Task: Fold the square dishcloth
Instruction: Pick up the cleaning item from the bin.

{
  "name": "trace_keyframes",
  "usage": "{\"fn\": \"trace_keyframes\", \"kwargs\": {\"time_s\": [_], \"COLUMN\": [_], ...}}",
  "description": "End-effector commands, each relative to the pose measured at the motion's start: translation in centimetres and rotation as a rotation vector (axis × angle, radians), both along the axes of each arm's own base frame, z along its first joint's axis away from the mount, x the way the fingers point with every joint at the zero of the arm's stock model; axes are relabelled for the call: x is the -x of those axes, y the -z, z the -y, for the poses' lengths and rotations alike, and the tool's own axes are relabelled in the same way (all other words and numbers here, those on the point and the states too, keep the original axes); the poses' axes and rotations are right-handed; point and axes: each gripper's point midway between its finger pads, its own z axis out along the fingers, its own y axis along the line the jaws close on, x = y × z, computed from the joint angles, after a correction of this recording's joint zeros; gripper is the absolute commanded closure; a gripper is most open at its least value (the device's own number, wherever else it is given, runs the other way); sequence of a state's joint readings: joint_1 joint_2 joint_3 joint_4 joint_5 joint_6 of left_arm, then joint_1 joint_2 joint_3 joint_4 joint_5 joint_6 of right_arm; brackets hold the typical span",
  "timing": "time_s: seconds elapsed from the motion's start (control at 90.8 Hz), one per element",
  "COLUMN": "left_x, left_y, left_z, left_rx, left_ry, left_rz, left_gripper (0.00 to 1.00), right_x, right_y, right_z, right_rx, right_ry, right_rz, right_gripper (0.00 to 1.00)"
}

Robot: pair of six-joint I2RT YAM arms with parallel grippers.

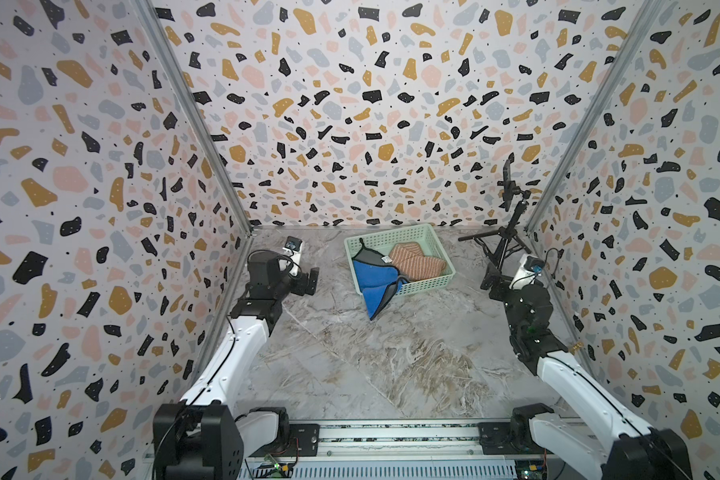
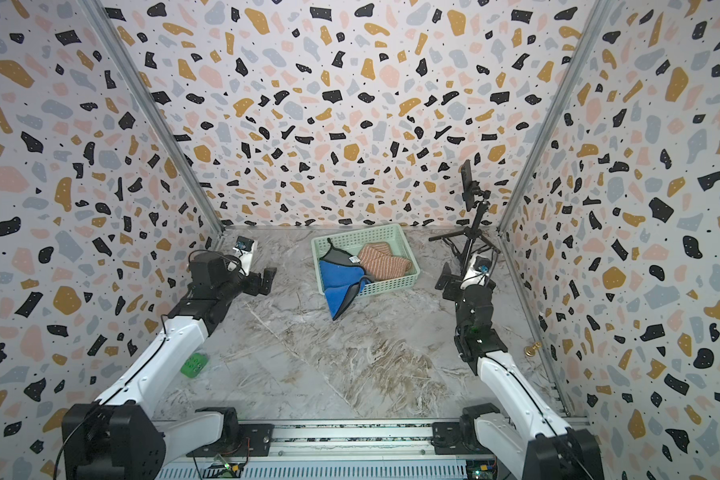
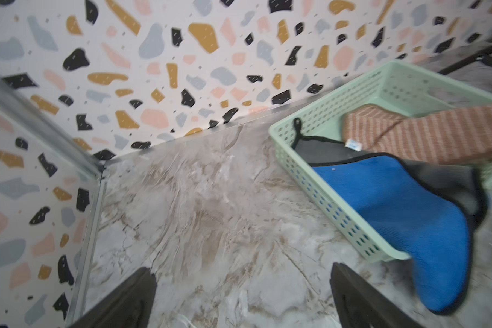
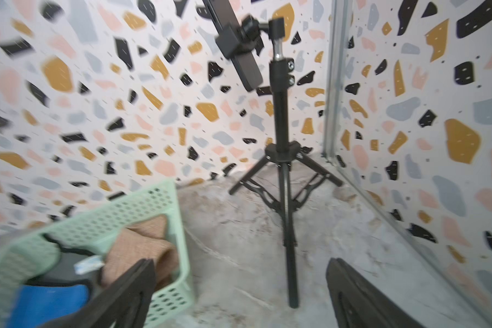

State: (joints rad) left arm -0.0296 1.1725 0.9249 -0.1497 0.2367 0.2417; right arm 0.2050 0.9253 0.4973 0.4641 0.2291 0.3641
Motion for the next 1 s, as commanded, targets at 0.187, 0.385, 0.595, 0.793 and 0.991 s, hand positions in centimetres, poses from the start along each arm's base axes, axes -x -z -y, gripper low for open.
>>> {"fn": "trace_keyframes", "kwargs": {"time_s": [0.187,0.385,0.595,0.793,0.991], "left_x": [6.2,4.6,1.2,-1.7,-3.9], "left_y": [0.0,1.5,4.3,6.4,9.2], "left_z": [10.7,17.2,22.5,26.6,28.6], "left_rx": [-0.058,-0.121,-0.071,-0.071,-0.078], "left_ry": [0.458,0.559,0.632,0.67,0.678], "left_rz": [-0.306,-0.354,-0.464,-0.52,-0.578], "left_gripper": [0.08,0.19,0.26,0.29,0.45], "right_x": [1.2,4.2,6.5,6.6,6.4], "right_y": [6.6,10.3,13.6,14.0,14.0], "right_z": [-4.2,-4.7,-5.0,-6.0,-7.1], "right_rx": [-0.223,-0.242,-0.203,-0.216,-0.193], "right_ry": [-0.096,-0.057,-0.032,-0.064,-0.101], "right_rz": [-0.503,-0.578,-0.655,-0.631,-0.623], "right_gripper": [0.04,0.09,0.11,0.17,0.19]}}
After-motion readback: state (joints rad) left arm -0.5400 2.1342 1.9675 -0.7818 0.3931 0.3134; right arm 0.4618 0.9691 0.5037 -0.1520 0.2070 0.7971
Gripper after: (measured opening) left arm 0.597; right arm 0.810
